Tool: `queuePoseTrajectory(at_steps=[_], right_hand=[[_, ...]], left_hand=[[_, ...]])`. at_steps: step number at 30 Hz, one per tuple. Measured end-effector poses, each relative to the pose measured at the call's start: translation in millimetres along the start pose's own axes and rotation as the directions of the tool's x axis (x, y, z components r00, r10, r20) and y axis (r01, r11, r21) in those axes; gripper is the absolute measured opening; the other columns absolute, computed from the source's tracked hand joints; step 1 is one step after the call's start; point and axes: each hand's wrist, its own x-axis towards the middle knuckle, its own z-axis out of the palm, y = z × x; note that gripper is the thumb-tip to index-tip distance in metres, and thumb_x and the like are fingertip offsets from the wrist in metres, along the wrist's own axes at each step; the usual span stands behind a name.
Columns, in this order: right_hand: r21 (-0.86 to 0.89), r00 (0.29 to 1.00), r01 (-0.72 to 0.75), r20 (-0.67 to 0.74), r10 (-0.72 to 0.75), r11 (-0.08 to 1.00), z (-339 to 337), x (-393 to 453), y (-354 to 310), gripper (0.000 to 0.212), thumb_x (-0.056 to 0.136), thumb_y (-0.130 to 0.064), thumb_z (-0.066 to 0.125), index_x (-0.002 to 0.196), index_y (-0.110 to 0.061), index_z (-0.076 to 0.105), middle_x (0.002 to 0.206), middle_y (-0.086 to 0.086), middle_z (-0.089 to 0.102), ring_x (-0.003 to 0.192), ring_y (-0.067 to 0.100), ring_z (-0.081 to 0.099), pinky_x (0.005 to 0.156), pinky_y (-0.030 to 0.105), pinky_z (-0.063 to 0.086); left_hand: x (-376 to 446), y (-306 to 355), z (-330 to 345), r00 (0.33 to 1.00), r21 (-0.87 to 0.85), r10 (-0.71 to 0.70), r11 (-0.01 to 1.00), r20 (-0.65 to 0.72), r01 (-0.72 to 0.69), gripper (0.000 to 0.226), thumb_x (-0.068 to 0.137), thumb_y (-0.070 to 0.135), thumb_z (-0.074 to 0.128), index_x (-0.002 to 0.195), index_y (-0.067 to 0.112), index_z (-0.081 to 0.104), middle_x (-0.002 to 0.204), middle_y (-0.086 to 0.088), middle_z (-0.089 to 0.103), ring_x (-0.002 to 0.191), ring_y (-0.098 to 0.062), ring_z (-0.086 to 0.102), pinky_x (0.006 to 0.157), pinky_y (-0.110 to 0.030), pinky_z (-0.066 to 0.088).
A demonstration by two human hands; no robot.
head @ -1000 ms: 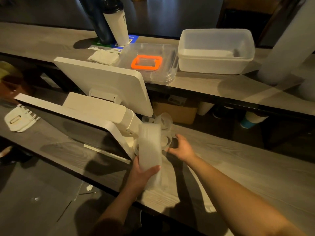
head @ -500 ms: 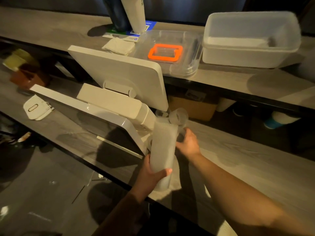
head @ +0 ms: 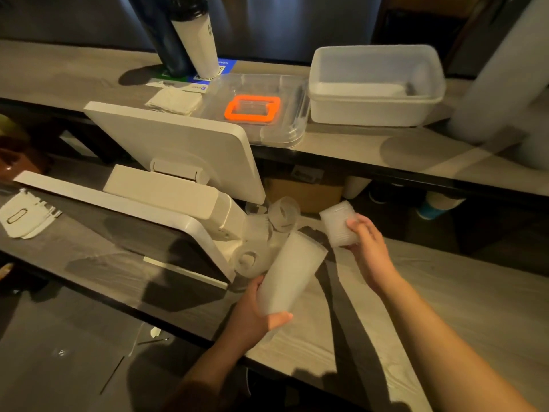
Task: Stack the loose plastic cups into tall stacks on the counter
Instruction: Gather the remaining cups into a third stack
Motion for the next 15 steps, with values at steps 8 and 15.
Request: queuePoseTrajectory(at_steps=[8, 15], right_hand=[[-0.219, 0.982, 0.111, 0.175, -0.073, 0.969, -17.3, -28.8, -19.9, 0.036, 0.095, -0.041, 0.06, 0.13, -0.03, 0.061, 0.121, -0.007, 0.066, 0.114, 0.013, 0.062, 0.095, 0.034, 0.051], [-0.442, 0.978, 0.152, 0.196, -0.07, 0.884, -22.3, -46.7, -14.1, 0.059, 0.088, -0.058, 0.059, 0.141, -0.035, 0.05, 0.139, -0.013, 0.049, 0.129, 0.006, 0.044, 0.097, 0.02, 0.038]], left_hand=[[-2.7, 21.6, 10.6, 0.993, 0.137, 0.121, 0.983, 0.005, -0.121, 0.095, 0.062, 0.04, 0.089, 0.141, 0.031, 0.037, 0.124, 0.013, 0.046, 0.107, -0.008, 0.05, 0.08, -0.023, 0.042], [-3.9, 31.8, 18.3, 0.983, 0.172, 0.178, 0.968, 0.051, -0.184, 0.094, 0.065, 0.04, 0.088, 0.141, 0.031, 0.035, 0.12, 0.016, 0.044, 0.097, 0.001, 0.048, 0.068, -0.012, 0.036]])
